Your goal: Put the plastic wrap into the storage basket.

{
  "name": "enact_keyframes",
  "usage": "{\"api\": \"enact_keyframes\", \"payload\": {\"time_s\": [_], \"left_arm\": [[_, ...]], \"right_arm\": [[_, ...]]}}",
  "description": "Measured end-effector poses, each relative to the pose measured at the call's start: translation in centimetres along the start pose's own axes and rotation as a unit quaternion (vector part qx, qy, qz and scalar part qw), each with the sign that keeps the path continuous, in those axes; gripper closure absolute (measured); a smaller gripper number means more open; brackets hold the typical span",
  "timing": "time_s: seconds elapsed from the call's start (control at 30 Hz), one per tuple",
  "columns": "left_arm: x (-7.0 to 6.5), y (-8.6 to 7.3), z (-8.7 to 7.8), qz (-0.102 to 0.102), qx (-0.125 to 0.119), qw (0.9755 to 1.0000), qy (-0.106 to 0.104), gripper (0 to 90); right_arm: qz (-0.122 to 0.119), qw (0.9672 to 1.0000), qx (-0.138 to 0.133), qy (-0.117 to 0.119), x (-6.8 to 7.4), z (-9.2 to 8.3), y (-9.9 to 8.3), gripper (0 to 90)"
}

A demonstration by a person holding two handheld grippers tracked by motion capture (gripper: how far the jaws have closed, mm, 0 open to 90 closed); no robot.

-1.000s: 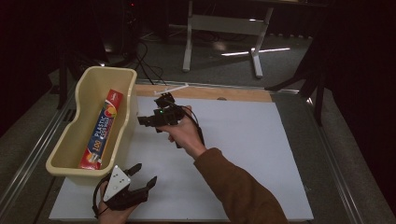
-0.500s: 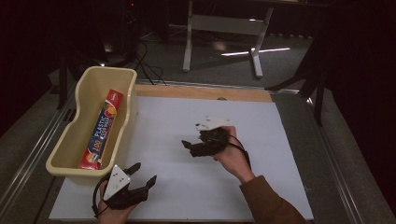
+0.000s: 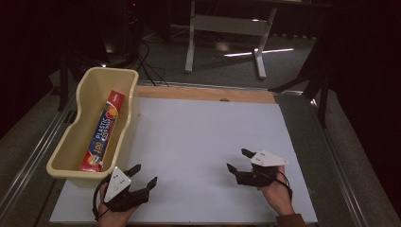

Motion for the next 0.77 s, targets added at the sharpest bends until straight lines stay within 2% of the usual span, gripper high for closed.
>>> {"api": "enact_keyframes", "payload": {"time_s": [0.1, 0.17, 0.27, 0.3, 0.4, 0.43, 0.6, 0.77], "left_arm": [[0.0, 0.0, -0.1, 0.001, 0.0, 1.0, 0.001, 30.2], [0.0, 0.1, -0.1, 0.0, 0.0, 1.0, 0.003, 30.0], [0.0, 0.1, -0.1, 0.0, 0.002, 1.0, 0.004, 29.7], [0.0, 0.1, 0.0, 0.002, 0.003, 1.0, 0.003, 29.7], [-0.1, 0.1, -0.1, 0.003, 0.003, 1.0, 0.003, 29.3], [0.0, 0.1, -0.1, 0.002, 0.002, 1.0, 0.005, 29.2], [0.0, 0.1, -0.2, 0.0, 0.001, 1.0, 0.005, 28.8], [0.0, 0.2, -0.1, 0.003, 0.004, 1.0, 0.004, 28.8]], "right_arm": [[0.009, 1.0, -0.003, 0.0, -0.4, -1.2, -1.1, 22.1], [0.02, 0.9997, -0.007, -0.014, -1.2, -2.8, -2.8, 21.1], [0.029, 0.9993, -0.008, -0.023, -1.9, -3.5, -3.7, 19.9], [0.033, 0.9987, -0.009, -0.038, -2.5, -4.0, -4.3, 20.3], [0.043, 0.9981, -0.013, -0.041, -3.0, -4.4, -4.5, 20.3], [0.049, 0.9977, -0.022, -0.042, -3.2, -4.9, -4.6, 20.7], [0.044, 0.9975, -0.02, -0.051, -3.6, -5.1, -5.0, 21.4], [0.041, 0.9979, -0.015, -0.048, -3.7, -4.9, -5.2, 21.5]]}}
Point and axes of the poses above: each handheld gripper's, and its own axes: z roughly forward along the jaws, y roughly out of its top, x roughly to its left, the point moved 2 cm from there along z, roughly forward along the jaws, and after that the axes turned 14 degrees about -y, right-handed, at the moved point
